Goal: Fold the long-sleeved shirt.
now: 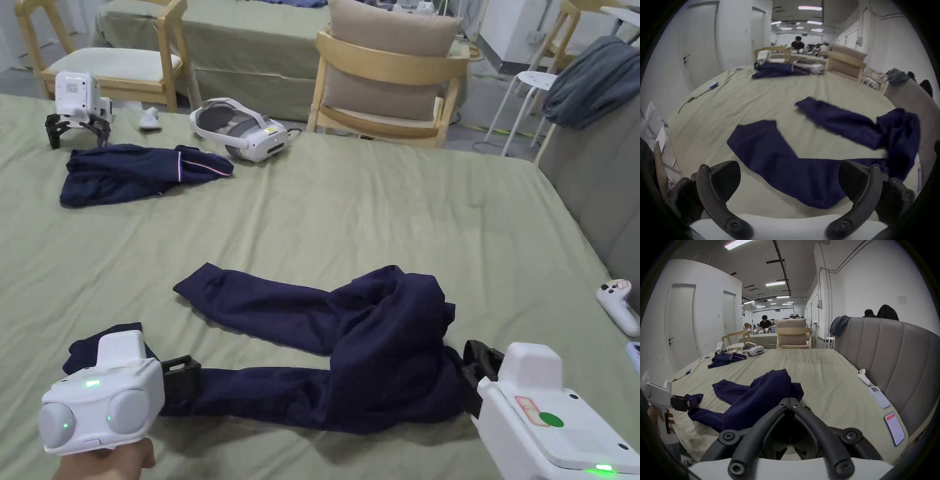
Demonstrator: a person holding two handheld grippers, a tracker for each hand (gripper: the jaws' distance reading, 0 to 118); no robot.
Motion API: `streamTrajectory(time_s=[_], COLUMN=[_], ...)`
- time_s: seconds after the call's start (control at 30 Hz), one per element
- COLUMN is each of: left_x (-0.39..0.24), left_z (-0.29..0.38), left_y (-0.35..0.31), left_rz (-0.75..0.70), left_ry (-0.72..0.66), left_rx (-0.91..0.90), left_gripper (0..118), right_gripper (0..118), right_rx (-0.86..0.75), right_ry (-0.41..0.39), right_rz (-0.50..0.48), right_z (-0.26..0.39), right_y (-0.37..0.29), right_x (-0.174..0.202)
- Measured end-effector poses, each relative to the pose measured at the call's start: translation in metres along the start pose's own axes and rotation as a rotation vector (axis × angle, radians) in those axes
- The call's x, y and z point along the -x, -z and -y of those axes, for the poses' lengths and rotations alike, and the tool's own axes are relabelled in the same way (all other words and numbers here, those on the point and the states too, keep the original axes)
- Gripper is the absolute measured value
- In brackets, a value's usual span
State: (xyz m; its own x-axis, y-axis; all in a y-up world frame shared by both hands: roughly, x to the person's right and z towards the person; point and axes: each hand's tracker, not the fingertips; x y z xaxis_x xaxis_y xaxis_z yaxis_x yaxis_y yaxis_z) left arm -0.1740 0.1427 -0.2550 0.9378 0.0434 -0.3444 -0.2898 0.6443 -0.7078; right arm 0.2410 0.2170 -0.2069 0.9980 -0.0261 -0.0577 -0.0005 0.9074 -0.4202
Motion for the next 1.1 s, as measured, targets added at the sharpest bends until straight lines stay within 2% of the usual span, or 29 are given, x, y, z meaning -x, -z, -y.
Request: streamTrajectory(time_s=[0.07,0.1,0.17,0.2,0.23,0.27,0.3,0.33,0.47,0.6,0.63,0.67,0.7,0.73,0.77,0.8,0.87,0.97,1.03,1.1], left_x=[0.003,0.004,0.011,0.01,0.004,0.004,0.004,0.003,0.004,-0.003,-0.003,-0.002,0.0,0.003,0.002,0.005,0.015,0.022,0.025,0.032], left_z=[0.004,0.0,0.009,0.011,0.005,0.004,0.004,0.005,0.004,0.006,0.002,0.003,0.005,0.005,0.002,0.0,-0.001,-0.01,-0.02,-0.031], left_y=[0.028,0.037,0.051,0.043,0.033,0.032,0.033,0.034,0.047,0.043,0.044,0.044,0.043,0.043,0.042,0.04,0.035,0.015,0.0,-0.02], left_rz=[0.003,0.03,0.09,0.048,0.106,0.124,0.128,0.124,0.122,0.122,0.123,0.124,0.127,0.132,0.139,0.149,0.185,0.223,0.24,0.277], left_ry=[-0.029,-0.045,-0.083,-0.039,-0.015,-0.009,-0.03,-0.026,0.018,0.046,0.049,0.055,0.057,0.054,0.051,0.047,0.004,-0.025,-0.037,-0.061], left_rx=[0.092,0.149,0.146,0.056,0.076,0.085,0.098,0.102,0.102,0.108,0.107,0.108,0.106,0.106,0.106,0.106,0.101,0.057,0.016,-0.05], left_gripper=[110,106,57,53,37,25,20,18,17,17,17,17,17,17,17,16,15,15,14,14], right_gripper=[0,0,0,3,32,69,103,118,118,114,101,77,34,3,3,2,2,2,1,1], right_rx=[0.024,0.046,0.074,0.086,0.096,0.119,0.149,0.152,0.099,0.052,0.062,0.065,0.076,0.092,0.136,0.157,0.138,0.103,0.061,0.014], right_ry=[0.017,0.027,0.049,0.065,0.081,0.113,0.132,0.154,0.171,0.075,0.045,0.017,-0.013,-0.045,-0.076,-0.061,0.004,-0.006,0.054,0.081], right_rz=[-0.007,-0.004,-0.005,-0.006,0.003,-0.008,-0.006,0.008,-0.033,-0.077,-0.096,-0.098,-0.114,-0.128,-0.079,-0.055,-0.147,-0.129,-0.176,-0.192], right_z=[0.006,0.009,0.015,0.016,0.017,0.016,0.014,0.017,-0.011,-0.045,-0.051,-0.055,-0.056,-0.062,-0.062,-0.061,-0.06,-0.067,-0.081,-0.098], right_y=[0.007,0.012,0.022,0.025,0.03,0.036,0.045,0.057,0.07,0.1,0.11,0.117,0.125,0.126,0.132,0.134,0.126,0.106,0.088,0.072], right_x=[0.0,-0.001,-0.005,-0.008,-0.011,-0.014,-0.017,-0.022,-0.018,-0.001,0.003,0.007,0.011,0.016,0.019,0.02,0.013,0.008,0.003,-0.002])
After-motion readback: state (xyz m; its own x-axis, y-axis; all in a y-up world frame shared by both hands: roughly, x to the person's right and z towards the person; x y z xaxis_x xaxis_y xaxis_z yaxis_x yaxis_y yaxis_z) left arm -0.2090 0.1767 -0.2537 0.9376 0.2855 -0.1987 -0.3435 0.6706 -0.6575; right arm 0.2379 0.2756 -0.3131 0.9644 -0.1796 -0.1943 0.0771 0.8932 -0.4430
